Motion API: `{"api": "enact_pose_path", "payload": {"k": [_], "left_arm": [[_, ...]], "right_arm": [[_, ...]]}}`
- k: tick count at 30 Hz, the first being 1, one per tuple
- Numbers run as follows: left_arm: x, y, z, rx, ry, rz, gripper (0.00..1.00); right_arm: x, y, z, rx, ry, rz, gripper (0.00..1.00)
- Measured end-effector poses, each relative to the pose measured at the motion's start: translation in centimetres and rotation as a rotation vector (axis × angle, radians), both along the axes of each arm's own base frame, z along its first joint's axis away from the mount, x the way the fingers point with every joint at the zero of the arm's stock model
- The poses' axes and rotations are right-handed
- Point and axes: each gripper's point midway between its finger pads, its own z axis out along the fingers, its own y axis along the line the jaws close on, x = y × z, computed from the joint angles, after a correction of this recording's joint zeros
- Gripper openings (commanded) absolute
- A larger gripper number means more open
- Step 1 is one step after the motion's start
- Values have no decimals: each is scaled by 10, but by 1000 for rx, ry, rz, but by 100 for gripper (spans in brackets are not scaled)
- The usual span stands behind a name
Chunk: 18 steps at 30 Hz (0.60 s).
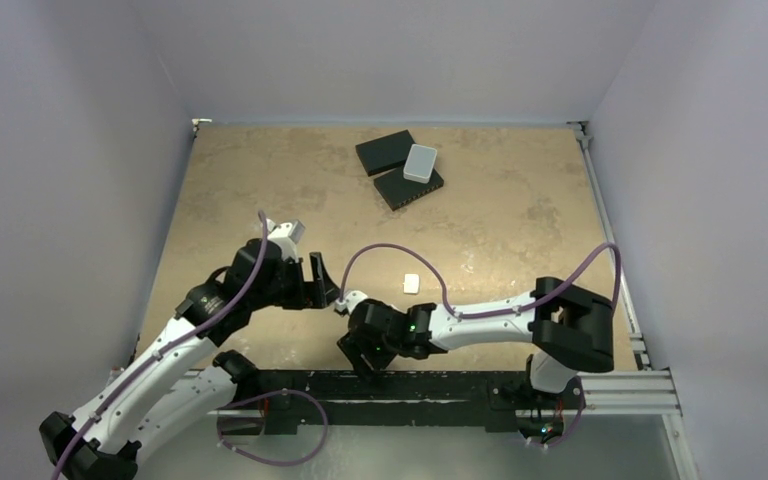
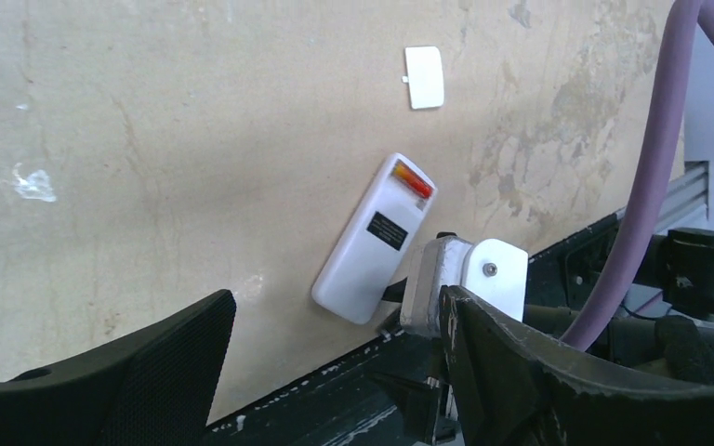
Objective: Load the batteries into the remote control
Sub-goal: Adjust the remote control at the center of the board.
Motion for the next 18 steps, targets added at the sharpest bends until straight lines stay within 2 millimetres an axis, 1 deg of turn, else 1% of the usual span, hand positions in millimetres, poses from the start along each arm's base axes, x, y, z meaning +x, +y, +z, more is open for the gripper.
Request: {"api": "enact_pose_path", "payload": {"k": [3,6,11,18], "left_arm": [[3,7,1,28,-16,23,81],[4,9,5,35,-32,16,81],[-1,11,4,53,-25,-1,81],[-8,5,12,21,-28,-48,81]], "right_arm": [[3,5,0,-23,-13,24,68],[4,7,-1,-40,-27,54,68],[6,-4,-1,-86,-61,110,67],[10,-19,10,-123,-119,180,63]]}}
